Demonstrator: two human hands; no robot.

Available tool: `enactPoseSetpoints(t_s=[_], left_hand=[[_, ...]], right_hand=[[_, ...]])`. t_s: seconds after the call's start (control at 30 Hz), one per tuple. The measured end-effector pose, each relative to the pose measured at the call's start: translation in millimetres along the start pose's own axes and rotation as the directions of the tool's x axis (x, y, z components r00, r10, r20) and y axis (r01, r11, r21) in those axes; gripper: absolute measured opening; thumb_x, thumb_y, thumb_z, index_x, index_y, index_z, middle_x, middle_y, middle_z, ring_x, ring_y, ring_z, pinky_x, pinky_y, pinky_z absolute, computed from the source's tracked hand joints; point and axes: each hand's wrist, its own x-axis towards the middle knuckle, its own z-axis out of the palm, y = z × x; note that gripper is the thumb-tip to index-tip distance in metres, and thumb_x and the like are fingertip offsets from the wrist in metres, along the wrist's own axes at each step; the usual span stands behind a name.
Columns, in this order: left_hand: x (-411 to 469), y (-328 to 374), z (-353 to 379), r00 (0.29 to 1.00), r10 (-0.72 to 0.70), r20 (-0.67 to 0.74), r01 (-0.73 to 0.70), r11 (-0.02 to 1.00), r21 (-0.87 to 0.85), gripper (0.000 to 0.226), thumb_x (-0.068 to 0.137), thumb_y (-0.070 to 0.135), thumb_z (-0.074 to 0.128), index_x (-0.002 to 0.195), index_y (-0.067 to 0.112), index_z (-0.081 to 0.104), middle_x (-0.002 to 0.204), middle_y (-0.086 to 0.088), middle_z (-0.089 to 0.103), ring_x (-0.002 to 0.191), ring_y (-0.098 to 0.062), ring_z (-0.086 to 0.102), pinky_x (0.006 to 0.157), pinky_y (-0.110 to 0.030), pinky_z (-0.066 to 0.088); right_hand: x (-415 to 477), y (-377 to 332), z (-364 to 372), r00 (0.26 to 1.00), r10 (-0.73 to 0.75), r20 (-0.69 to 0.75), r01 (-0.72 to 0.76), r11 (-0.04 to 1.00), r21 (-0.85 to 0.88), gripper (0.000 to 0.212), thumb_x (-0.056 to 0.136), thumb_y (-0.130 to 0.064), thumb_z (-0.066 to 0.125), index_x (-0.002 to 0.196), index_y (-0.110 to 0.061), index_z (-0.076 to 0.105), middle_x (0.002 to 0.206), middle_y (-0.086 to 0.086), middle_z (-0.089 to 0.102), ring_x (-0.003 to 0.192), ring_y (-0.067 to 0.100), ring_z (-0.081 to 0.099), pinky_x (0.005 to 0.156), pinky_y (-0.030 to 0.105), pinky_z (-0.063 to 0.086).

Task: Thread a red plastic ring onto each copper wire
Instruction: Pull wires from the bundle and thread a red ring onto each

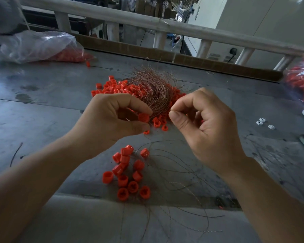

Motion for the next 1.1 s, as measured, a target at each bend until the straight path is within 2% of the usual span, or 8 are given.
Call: enactPoseSetpoints(t_s=[0.2,0.43,0.53,0.7,0.83,0.97,1.1], left_hand=[[-3.5,2.5,1.5,1.000,0.019,0.019,-0.018,0.999,-0.046,0.040,0.045,0.039,0.072,0.084,0.030,0.070,0.080,0.006,0.071,0.068,-0.006,0.067,0.064,-0.014,0.053],[-6.0,5.3,2.2,0.999,0.037,0.017,-0.036,0.995,-0.090,0.030,0.046,0.032,0.072,0.076,0.028,0.070,0.075,0.008,0.071,0.067,-0.002,0.066,0.064,-0.011,0.051],[-5.5,6.0,1.7,0.999,0.031,0.026,-0.028,0.992,-0.124,0.031,0.046,0.031,0.072,0.076,0.027,0.073,0.075,0.009,0.071,0.068,-0.002,0.067,0.064,-0.011,0.051],[-5.5,5.8,-2.2,0.986,0.037,0.163,0.007,0.965,-0.261,0.043,0.059,0.012,0.075,0.098,0.027,0.068,0.084,0.006,0.074,0.076,-0.006,0.068,0.068,-0.012,0.051],[-5.3,5.2,-3.5,0.984,0.042,0.171,0.002,0.968,-0.250,0.040,0.068,0.012,0.061,0.102,0.032,0.065,0.087,0.010,0.073,0.079,-0.004,0.068,0.072,-0.013,0.050],[-4.9,3.7,-5.0,0.984,0.039,0.175,0.005,0.970,-0.244,0.038,0.069,0.012,0.061,0.102,0.032,0.066,0.088,0.009,0.073,0.080,-0.005,0.068,0.073,-0.013,0.050],[-4.7,2.9,-4.3,0.985,0.039,0.170,0.010,0.960,-0.279,0.035,0.065,0.022,0.064,0.099,0.030,0.069,0.086,0.006,0.073,0.077,-0.007,0.068,0.071,-0.014,0.051]], right_hand=[[-3.0,-3.1,9.3,0.995,0.038,0.097,-0.042,0.998,0.037,0.005,0.079,-0.011,0.062,0.074,-0.012,0.059,0.071,-0.013,0.047,0.060,-0.001,0.042,0.057,0.008,0.036],[-4.0,-3.3,12.4,0.985,0.066,0.158,-0.071,0.997,0.022,0.004,0.077,-0.011,0.062,0.073,-0.009,0.062,0.069,-0.017,0.043,0.060,-0.003,0.042,0.057,0.006,0.035],[-3.5,-2.7,10.4,0.985,0.068,0.156,-0.072,0.997,0.016,0.004,0.077,-0.011,0.062,0.073,-0.010,0.061,0.068,-0.017,0.044,0.061,-0.002,0.043,0.057,0.008,0.036],[-1.8,-1.0,6.7,0.990,0.088,0.114,-0.086,0.996,-0.019,0.004,0.077,-0.012,0.062,0.073,-0.011,0.061,0.066,-0.010,0.047,0.061,0.006,0.046,0.056,0.013,0.038],[-1.5,-2.1,4.6,0.988,0.098,0.118,-0.097,0.995,-0.016,0.004,0.077,-0.013,0.062,0.073,-0.013,0.060,0.066,-0.013,0.046,0.061,0.004,0.044,0.056,0.012,0.037],[-1.1,-2.5,2.9,0.989,0.095,0.116,-0.094,0.995,-0.018,0.005,0.077,-0.012,0.061,0.073,-0.012,0.060,0.066,-0.012,0.046,0.060,0.003,0.044,0.056,0.011,0.036],[-2.4,-1.6,3.3,0.987,0.108,0.116,-0.106,0.994,-0.020,0.006,0.078,-0.012,0.061,0.072,-0.012,0.060,0.066,-0.012,0.046,0.060,0.002,0.043,0.056,0.011,0.036]])
